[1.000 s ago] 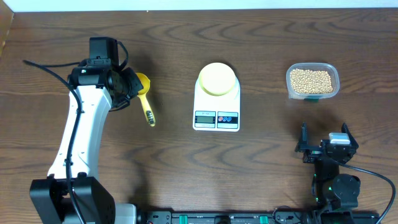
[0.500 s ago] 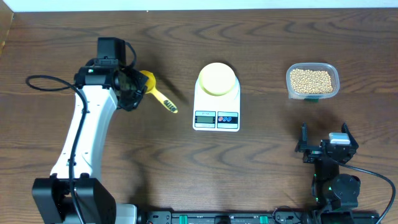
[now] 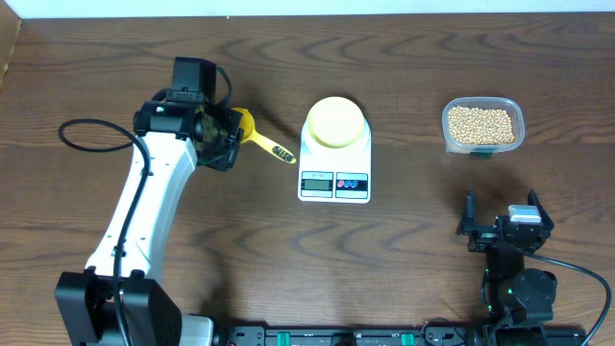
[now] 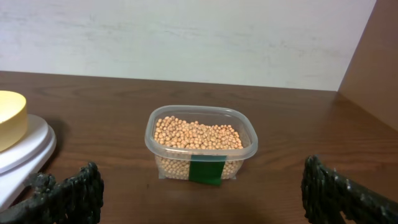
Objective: Scoop item into bowl and weigh 50g on scale
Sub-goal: 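Carry the scoop with the left gripper toward the scale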
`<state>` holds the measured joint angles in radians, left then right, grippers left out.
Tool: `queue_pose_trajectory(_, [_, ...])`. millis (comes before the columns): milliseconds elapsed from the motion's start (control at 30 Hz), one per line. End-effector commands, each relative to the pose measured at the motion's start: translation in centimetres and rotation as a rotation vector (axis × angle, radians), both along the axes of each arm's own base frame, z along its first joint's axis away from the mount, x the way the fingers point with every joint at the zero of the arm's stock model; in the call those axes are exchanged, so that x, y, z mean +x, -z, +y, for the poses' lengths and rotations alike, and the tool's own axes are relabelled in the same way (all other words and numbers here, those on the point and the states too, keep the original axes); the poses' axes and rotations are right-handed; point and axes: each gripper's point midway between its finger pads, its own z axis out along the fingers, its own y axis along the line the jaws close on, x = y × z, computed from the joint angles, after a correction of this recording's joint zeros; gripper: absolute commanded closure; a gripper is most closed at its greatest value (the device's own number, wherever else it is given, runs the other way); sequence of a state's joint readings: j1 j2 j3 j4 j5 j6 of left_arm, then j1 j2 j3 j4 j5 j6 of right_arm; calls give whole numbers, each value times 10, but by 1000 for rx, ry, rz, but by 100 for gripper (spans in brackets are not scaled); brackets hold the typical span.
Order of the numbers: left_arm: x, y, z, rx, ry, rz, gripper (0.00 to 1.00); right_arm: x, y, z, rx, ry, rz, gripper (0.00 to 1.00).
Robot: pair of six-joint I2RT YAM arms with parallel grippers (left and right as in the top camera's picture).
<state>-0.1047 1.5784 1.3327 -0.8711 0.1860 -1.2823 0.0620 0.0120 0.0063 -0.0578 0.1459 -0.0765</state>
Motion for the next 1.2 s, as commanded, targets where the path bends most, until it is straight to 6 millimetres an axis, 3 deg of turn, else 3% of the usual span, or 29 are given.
queue_pose_trajectory(0, [-4,-1,-9,-28,-30,12,92,0,0,1,12,-2,-3,1])
queue_pose_trajectory(233, [-7,0,-19,-27,-1,17,92,0,0,1,12,-2,-3,1])
queue_pose_trajectory(967, [-4,-2,-19,-32,-8,2,92,0,0,4,33,-19,-4,1])
queue_pose_trajectory(1067, [-3,-2,-19,-32,-8,1,92,1,-17,9,229,-45,-85,1])
queue_pose_trajectory(1167, [-4,-2,-19,-32,-8,2,92,-2,-51,14,441,-97,-224,1])
